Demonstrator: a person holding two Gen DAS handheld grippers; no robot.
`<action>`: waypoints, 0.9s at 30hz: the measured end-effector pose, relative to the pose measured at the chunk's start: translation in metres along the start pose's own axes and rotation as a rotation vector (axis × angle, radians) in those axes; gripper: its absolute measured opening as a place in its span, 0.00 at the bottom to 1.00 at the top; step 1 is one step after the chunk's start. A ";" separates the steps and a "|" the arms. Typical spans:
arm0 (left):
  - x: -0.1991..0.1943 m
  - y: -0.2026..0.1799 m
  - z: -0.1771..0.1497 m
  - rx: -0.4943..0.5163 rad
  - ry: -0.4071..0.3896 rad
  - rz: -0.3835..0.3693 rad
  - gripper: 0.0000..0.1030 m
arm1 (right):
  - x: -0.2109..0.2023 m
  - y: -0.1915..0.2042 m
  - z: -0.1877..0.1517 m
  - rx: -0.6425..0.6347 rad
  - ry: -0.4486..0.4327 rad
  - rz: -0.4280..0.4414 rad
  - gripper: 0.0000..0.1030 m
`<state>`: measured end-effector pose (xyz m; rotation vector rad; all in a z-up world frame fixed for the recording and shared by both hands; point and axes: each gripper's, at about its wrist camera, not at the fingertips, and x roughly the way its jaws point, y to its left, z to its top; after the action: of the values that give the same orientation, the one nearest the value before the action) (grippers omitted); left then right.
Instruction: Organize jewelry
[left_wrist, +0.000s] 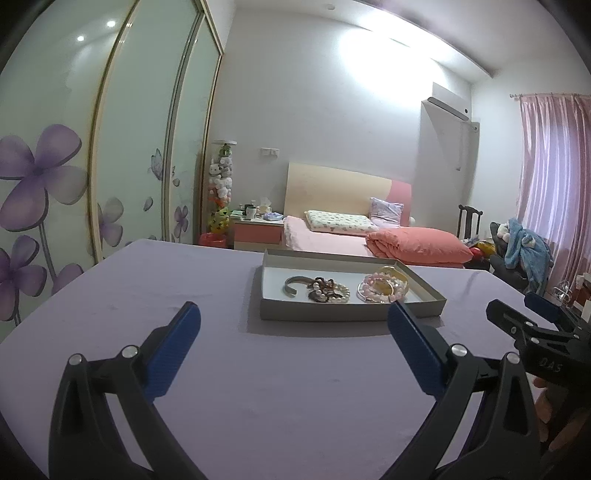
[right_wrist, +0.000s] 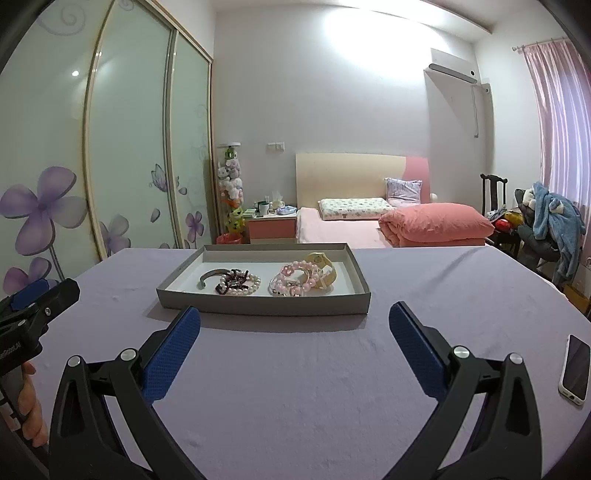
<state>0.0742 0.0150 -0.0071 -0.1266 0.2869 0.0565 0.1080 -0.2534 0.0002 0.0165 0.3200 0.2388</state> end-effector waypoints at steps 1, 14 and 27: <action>0.000 0.001 0.000 -0.002 0.001 0.001 0.96 | -0.001 0.001 -0.001 0.000 0.000 0.002 0.98; 0.002 0.000 -0.001 -0.003 0.007 -0.002 0.96 | 0.001 0.001 -0.005 0.006 0.016 0.007 0.98; 0.006 -0.005 -0.002 0.003 0.019 -0.009 0.96 | 0.002 0.003 -0.006 0.010 0.018 0.006 0.98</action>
<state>0.0800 0.0098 -0.0104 -0.1253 0.3053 0.0455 0.1075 -0.2506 -0.0058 0.0255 0.3388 0.2433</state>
